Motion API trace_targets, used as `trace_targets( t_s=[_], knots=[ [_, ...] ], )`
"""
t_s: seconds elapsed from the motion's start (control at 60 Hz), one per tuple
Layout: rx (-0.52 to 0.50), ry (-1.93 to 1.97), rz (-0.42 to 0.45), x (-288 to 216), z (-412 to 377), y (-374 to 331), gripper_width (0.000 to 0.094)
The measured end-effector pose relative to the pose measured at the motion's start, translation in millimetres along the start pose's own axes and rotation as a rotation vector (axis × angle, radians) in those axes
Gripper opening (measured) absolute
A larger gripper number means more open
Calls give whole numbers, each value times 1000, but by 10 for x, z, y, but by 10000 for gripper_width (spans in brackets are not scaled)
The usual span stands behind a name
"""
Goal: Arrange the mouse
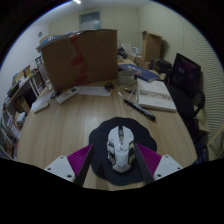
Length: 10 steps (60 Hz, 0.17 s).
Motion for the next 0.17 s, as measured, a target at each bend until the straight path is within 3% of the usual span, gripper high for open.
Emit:
trace_targets(
  t_s=[0.167],
  knots=[
    [21, 75, 2, 167, -372, -648, 836]
  ],
)
Point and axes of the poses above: the point between the fingertips, and its own axes, seen from behind it with the camera up: z to the right, x down, y forward, the way the camera looks, the point moved 2 cm from there along -y, backward, against the way the camera looks, and after that the axes turned 9 degrees about y, right-handed, at the moved point
